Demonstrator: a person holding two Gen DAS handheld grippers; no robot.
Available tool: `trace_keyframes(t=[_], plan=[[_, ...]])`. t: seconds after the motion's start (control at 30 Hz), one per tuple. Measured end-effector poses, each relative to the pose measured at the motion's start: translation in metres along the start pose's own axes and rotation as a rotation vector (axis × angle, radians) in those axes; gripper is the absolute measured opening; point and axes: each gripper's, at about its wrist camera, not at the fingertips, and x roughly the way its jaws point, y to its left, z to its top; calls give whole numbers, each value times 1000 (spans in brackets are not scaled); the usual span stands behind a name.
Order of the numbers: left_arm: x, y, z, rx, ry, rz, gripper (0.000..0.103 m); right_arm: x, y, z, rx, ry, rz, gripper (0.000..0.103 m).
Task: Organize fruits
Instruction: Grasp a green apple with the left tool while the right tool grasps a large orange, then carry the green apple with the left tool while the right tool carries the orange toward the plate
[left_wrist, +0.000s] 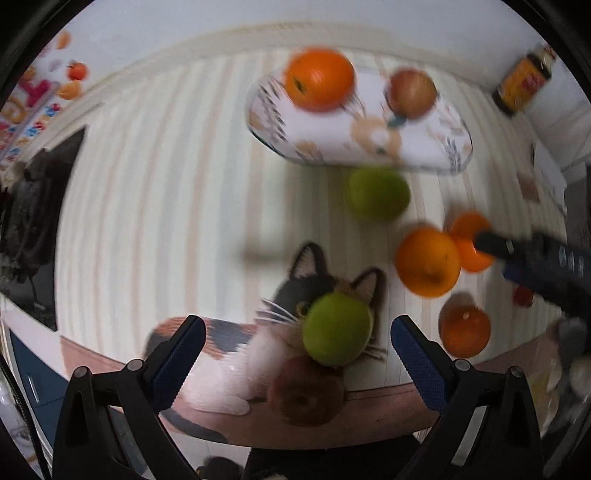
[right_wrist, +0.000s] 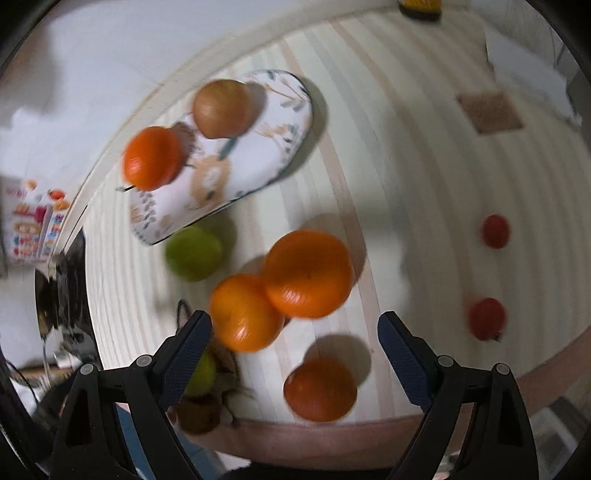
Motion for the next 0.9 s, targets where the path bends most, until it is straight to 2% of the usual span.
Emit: trace_keyframes(t=[0.13, 0.23, 0.27, 0.3, 0.37, 0.43, 0.57, 0.63, 0.83, 0.9], plan=[[23, -21, -1, 90, 54, 18, 103, 26, -3, 11, 42, 39, 36, 75], [39, -34, -1, 141, 87, 13, 103, 33, -4, 15, 42, 33, 22, 67], [43, -38, 0, 154, 92, 14, 99, 32, -4, 15, 28, 28, 22, 67], [46, -40, 1, 159, 94, 10, 93, 31, -4, 14, 10, 30, 3, 67], [52, -41, 1, 153, 105, 5, 55, 28, -6, 9, -19, 40, -23, 67], [54, -37, 0, 127, 104, -18, 53, 25, -14, 3, -26, 60, -29, 67], [52, -20, 2, 79, 93, -3, 52, 21, -25, -7, -65, 71, -63, 67], [53, -12, 5, 56, 97, -19, 53, 21, -27, -11, -81, 70, -66, 67], [65, -14, 10, 53, 141, -40, 55, 17, -31, -10, -86, 48, -61, 68], [69, -13, 9, 40, 140, -42, 52, 17, -31, -8, -74, 51, -56, 68]])
